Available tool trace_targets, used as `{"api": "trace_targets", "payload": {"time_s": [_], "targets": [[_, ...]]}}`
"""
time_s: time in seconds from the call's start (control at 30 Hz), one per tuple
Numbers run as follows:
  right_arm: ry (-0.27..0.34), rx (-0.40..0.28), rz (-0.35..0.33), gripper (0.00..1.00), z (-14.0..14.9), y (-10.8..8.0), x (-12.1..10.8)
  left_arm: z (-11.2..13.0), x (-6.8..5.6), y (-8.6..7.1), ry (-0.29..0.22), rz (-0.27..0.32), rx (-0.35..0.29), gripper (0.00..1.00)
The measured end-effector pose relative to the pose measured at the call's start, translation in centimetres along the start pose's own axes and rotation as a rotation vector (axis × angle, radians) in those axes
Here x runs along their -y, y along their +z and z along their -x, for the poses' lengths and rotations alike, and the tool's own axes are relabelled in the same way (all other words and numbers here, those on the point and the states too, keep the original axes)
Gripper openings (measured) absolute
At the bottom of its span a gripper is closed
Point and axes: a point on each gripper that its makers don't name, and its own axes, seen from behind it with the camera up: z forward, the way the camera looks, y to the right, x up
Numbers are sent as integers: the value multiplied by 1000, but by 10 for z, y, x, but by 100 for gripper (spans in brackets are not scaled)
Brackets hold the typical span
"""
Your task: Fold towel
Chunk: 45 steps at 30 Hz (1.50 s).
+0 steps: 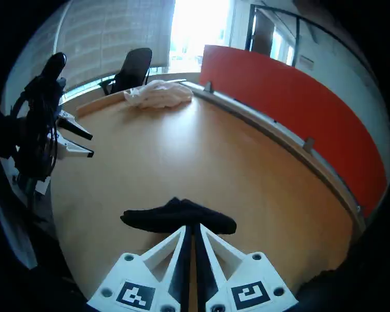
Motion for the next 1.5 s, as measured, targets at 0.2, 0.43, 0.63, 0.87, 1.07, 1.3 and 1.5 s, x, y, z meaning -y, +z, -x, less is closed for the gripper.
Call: {"api": "trace_targets", "payload": {"time_s": [0.2, 0.43, 0.63, 0.87, 1.07, 1.3, 1.5], "targets": [[11, -76, 16, 4, -42, -11, -12, -5, 3, -3, -1, -1, -13, 96], [20, -105, 46, 4, -60, -24, -29, -10, 5, -5, 1, -1, -23, 96], [30, -99, 80, 4, -58, -35, -47, -13, 5, -3, 3, 5, -25, 96], [69, -103, 118, 4, -56, -52, -80, -15, 4, -2, 15, 7, -23, 96], [85, -102, 165, 4, -52, -71, -115, -16, 2, -2, 18, 8, -21, 96], [98, -92, 220, 4, -45, -93, -155, -17, -2, -1, 20, 8, -19, 96], [114, -80, 253, 4, -36, -109, -186, -18, -4, 0, 22, 6, -17, 96]]}}
